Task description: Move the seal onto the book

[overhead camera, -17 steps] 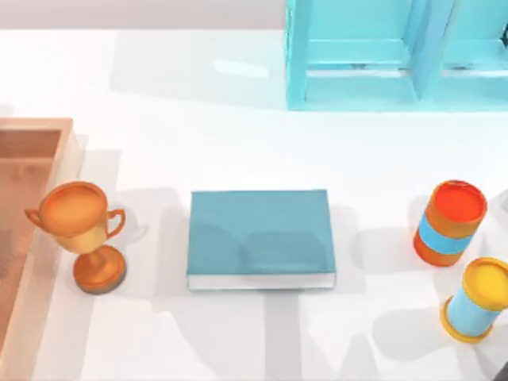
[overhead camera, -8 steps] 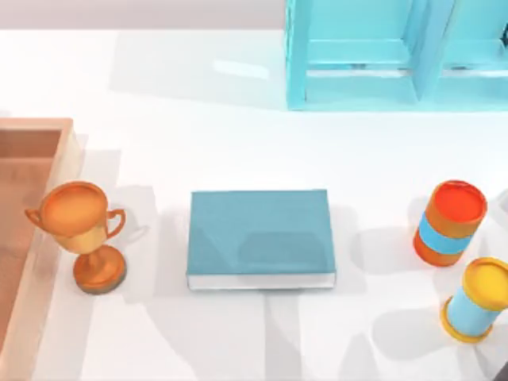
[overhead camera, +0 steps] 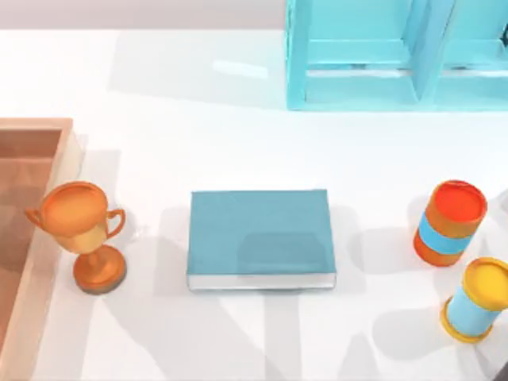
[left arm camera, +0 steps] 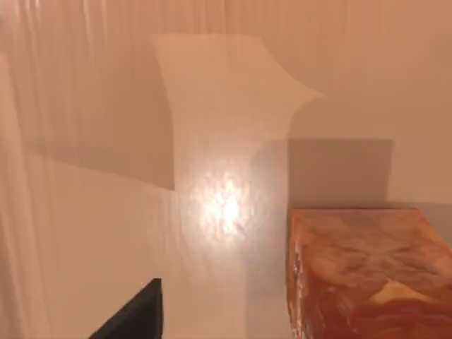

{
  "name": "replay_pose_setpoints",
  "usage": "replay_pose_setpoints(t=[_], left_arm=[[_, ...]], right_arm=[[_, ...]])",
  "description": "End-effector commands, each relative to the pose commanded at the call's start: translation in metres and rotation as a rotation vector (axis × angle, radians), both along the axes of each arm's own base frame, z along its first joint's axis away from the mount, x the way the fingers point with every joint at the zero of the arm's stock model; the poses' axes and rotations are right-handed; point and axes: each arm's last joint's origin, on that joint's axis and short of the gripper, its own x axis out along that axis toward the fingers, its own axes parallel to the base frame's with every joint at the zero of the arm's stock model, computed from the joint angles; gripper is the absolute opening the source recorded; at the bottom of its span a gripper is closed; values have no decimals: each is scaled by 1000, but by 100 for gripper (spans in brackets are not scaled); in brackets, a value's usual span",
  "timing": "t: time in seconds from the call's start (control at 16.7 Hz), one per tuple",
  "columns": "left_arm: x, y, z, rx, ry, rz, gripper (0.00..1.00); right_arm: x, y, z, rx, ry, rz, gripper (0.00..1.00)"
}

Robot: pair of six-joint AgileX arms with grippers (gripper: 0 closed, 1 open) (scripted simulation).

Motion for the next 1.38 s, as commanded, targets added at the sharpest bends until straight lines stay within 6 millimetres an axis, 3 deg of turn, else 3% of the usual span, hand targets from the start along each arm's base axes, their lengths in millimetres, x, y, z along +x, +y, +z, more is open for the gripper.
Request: replay_pose_setpoints(t=[0.18,0.42,1.2,1.38], left_arm=[[-3,0,-18,-2,9,0,100],[-3,0,-18,-3,9,0,100],[-3,0,-18,-3,9,0,2],[-3,0,-18,-3,9,0,0]], right_arm=[[0,0,0,0,0,0,100],[0,0,0,0,0,0,100],[0,0,0,0,0,0,100],[0,0,0,0,0,0,100]])
